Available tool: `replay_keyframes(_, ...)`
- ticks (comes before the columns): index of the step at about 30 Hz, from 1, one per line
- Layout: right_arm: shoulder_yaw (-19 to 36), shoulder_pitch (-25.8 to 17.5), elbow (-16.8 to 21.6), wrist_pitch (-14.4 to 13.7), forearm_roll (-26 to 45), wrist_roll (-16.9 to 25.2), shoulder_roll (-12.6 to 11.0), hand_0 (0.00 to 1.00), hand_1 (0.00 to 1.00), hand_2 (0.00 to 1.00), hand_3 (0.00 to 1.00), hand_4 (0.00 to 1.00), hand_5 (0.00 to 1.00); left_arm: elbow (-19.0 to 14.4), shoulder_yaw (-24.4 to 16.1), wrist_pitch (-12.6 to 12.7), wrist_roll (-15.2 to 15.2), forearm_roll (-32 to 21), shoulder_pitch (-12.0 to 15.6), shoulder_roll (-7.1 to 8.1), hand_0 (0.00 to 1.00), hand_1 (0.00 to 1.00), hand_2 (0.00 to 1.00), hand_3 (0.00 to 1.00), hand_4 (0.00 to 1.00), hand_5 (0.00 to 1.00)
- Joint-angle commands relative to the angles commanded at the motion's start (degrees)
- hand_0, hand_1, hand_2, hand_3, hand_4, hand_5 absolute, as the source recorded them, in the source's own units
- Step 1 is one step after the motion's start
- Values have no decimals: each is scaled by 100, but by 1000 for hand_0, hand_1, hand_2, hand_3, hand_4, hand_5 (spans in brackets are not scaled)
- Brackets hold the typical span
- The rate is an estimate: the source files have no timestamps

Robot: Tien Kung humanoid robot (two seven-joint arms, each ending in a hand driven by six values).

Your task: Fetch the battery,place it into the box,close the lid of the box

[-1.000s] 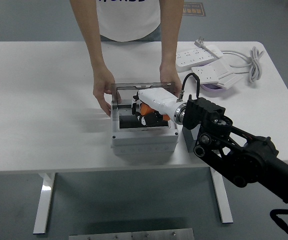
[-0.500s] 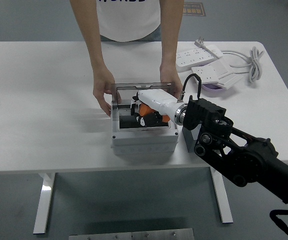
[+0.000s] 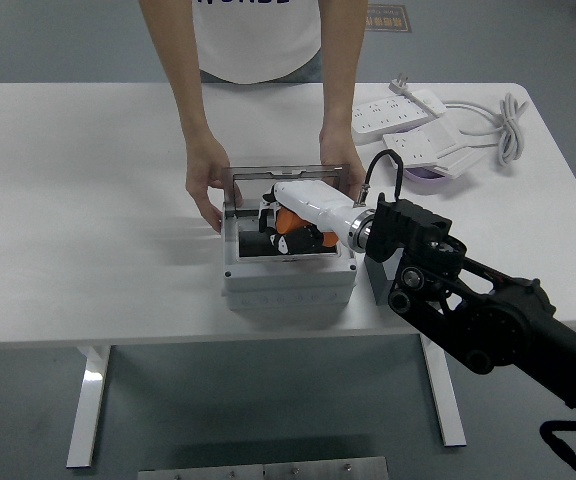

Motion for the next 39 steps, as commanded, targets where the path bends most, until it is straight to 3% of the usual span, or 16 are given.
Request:
replay_keyframes(10, -3, -12, -31, -50, 41, 34, -7, 186, 295, 423, 428, 685, 84, -1, -3, -2, 5, 4, 6, -1, 627, 699, 600, 590, 584, 6)
replay_keyframes(11, -4, -14, -34, -52, 45, 36, -8, 183, 297, 426, 486, 712, 94, -1, -4, -2, 6, 5, 7, -1, 627, 698, 600, 591, 584, 5)
replay_keyframes(16, -6, -20, -47, -60, 57, 39, -7, 183, 297, 426, 486, 712, 94, -2, -8, -2, 10, 10, 9, 0, 627, 698, 600, 591, 584, 5)
replay_keyframes(17, -6, -21, -49, -63, 61, 41, -7, 184, 301, 441, 538, 724, 100, -2, -9, -4, 11, 13, 8, 0, 627, 698, 599, 590, 583, 5)
replay_keyframes(39, 8, -29, -103, -195, 192, 204, -2, 185, 303, 438, 539, 750, 135, -6, -23, -25, 31, 39, 3, -8, 626, 697, 594, 589, 582, 3)
